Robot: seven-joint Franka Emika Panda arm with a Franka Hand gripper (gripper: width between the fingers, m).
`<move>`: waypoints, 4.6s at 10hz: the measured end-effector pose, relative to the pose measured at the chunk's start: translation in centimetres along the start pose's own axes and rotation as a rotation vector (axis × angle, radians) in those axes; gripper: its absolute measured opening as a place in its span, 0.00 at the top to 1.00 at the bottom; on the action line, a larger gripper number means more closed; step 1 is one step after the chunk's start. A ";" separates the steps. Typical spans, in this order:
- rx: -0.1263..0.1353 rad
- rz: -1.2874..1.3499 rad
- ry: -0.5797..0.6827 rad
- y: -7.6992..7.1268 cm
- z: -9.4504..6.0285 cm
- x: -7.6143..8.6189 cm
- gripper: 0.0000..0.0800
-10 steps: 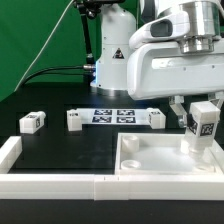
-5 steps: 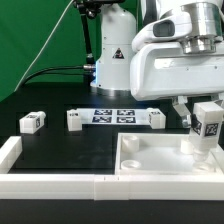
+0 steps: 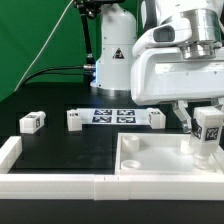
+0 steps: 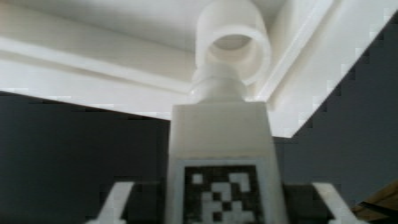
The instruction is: Assemble one leg
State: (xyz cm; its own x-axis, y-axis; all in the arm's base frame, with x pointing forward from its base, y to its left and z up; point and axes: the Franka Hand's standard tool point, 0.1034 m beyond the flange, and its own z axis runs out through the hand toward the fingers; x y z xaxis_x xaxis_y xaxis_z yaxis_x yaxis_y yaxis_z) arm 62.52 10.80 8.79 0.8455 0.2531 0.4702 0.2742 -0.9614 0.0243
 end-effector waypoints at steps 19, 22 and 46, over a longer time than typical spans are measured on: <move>0.005 -0.010 -0.008 -0.9 1.5 -1.5 0.20; 0.007 -0.012 -0.033 -0.5 0.8 -1.1 0.19; 0.100 0.076 -0.453 -0.8 0.2 0.6 0.63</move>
Offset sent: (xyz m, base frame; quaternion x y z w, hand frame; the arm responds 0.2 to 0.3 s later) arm -0.0049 0.0029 -0.0060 -0.0084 -0.0050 0.0031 0.9999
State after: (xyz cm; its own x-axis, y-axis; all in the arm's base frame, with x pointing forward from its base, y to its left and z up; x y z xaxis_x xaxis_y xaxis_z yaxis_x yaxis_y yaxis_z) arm 62.87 11.75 8.86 0.9735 0.2260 0.0348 0.2283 -0.9693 -0.0909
